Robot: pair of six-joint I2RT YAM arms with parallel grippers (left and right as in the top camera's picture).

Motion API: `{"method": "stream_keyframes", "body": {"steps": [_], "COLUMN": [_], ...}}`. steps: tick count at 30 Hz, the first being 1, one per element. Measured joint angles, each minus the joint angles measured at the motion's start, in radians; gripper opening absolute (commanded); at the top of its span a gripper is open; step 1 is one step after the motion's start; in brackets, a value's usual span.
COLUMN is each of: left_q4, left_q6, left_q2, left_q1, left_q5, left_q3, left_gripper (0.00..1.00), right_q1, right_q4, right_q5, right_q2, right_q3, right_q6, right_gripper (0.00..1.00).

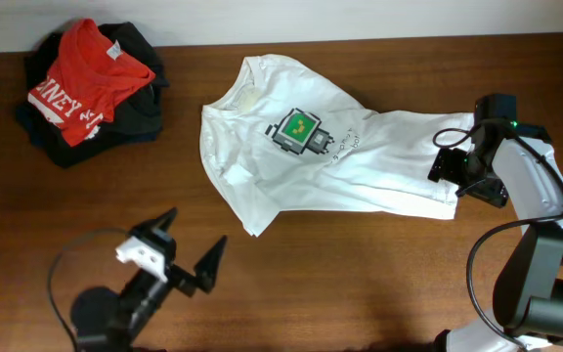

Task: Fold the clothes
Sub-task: 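Reach the left gripper to the shirt's left hem corner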

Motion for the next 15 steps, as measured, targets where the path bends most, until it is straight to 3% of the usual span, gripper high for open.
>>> {"method": "stream_keyframes", "body": {"steps": [4,10,15], "left_q4": [-0.155,-0.515,-0.486], "left_q6": [0.055,0.124,0.079], "left_q2": [0.251,0.623,0.772], "left_q1": [-0.006,-0.102,-0.174], "left_q5": [-0.025,-0.027,0.154], "left_q3": [0.283,0.7,0.791], "left_gripper": [0.99,0.99,0.99], "right_q1": [0.0,0.0,0.0], "right_q4": [0.001,0.001,0.0], "right_q5": [0.002,0.003,0.003], "right_q2": [0.0,0.0,0.0], "right_q3": [0.0,0.0,0.0], "right_q6": [0.0,-0.001,0.0], "right_gripper": [0.99,0.99,0.99]}}
